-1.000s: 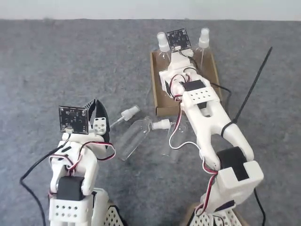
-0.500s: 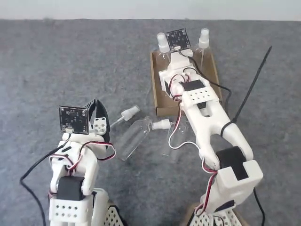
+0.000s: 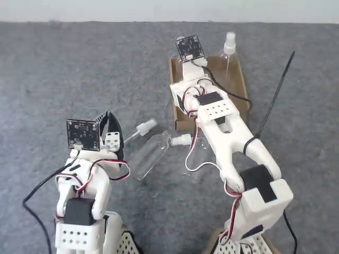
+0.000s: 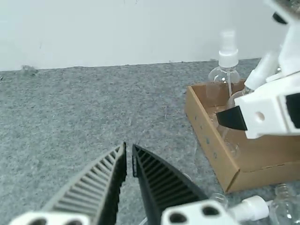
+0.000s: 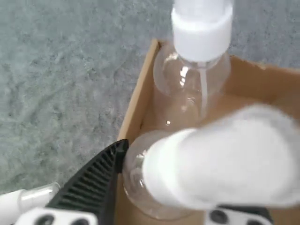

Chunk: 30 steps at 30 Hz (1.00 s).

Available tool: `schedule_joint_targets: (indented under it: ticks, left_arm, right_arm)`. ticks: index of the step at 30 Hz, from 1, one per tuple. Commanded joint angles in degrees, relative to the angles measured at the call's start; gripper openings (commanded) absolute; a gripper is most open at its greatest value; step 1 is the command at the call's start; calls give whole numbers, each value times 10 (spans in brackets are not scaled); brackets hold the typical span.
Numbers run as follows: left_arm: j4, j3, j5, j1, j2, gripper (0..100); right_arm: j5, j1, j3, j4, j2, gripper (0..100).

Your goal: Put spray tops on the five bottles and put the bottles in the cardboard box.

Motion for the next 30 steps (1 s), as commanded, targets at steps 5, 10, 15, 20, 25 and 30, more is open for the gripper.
schedule_joint_targets:
  ticks: [5, 10, 15, 20, 25, 30]
  left_arm:
    - [-17, -7, 4, -3, -6, 11]
    - [-17, -7, 4, -3, -6, 11]
    - [-16, -8, 4, -3, -6, 11]
    - [-16, -8, 4, -3, -6, 11]
    - [-16, -8, 4, -3, -7, 11]
    - [-16, -8, 4, -3, -7, 11]
  right_arm:
    - [-2, -3, -9, 4, -11, 229]
    - [-2, -13, -10, 4, -11, 300]
    - [-2, -11, -18, 4, -28, 359]
    - [-2, -14, -19, 27, -92, 359]
    - [-2, -15, -62, 143, -171, 359]
    - [-2, -15, -98, 267, -247, 359]
